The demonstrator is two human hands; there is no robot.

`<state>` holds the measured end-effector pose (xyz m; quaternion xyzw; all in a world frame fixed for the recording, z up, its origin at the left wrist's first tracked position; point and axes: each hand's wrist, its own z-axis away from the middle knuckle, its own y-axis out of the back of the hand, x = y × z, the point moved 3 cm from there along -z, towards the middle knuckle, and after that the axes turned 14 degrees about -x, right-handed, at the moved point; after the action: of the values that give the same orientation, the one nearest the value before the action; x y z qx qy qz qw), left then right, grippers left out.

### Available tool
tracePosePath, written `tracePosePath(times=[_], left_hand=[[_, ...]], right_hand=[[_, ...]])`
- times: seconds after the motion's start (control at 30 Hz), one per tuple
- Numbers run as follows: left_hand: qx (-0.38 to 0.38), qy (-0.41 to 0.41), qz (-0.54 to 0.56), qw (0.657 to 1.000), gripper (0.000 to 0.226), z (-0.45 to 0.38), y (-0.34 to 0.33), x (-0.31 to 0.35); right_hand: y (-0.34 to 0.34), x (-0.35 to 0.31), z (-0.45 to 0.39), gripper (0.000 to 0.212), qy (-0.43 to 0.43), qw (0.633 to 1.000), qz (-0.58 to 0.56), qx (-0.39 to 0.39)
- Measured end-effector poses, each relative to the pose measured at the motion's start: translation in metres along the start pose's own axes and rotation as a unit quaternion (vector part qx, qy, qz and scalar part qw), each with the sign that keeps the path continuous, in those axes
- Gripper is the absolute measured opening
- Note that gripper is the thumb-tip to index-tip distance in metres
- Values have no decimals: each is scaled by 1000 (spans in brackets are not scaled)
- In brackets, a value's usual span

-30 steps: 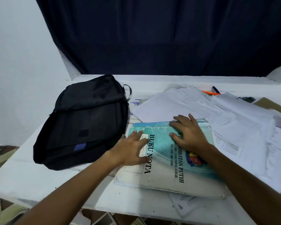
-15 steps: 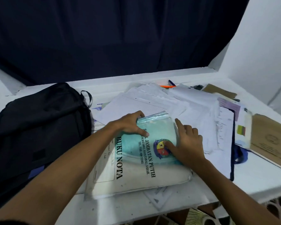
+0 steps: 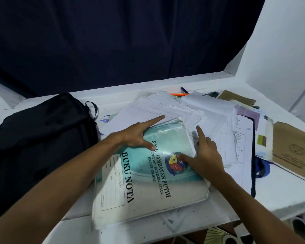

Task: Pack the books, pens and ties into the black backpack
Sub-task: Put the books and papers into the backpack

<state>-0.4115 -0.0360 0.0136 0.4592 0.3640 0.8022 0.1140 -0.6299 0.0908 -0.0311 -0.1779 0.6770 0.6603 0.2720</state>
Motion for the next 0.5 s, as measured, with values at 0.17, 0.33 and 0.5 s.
tracePosePath(times=[0.17, 0.33, 0.5], left_hand=[[58, -66, 107, 990, 110, 30, 5, 25], [179, -89, 199, 959, 112, 76, 18, 38], [347, -103, 294, 885, 115, 117, 25, 26]], right_hand=[[21, -8, 5, 90, 50, 953, -295, -59], [32, -6, -2, 108, -4, 711, -681, -176], [7, -51, 5, 96, 86, 504, -836, -200]])
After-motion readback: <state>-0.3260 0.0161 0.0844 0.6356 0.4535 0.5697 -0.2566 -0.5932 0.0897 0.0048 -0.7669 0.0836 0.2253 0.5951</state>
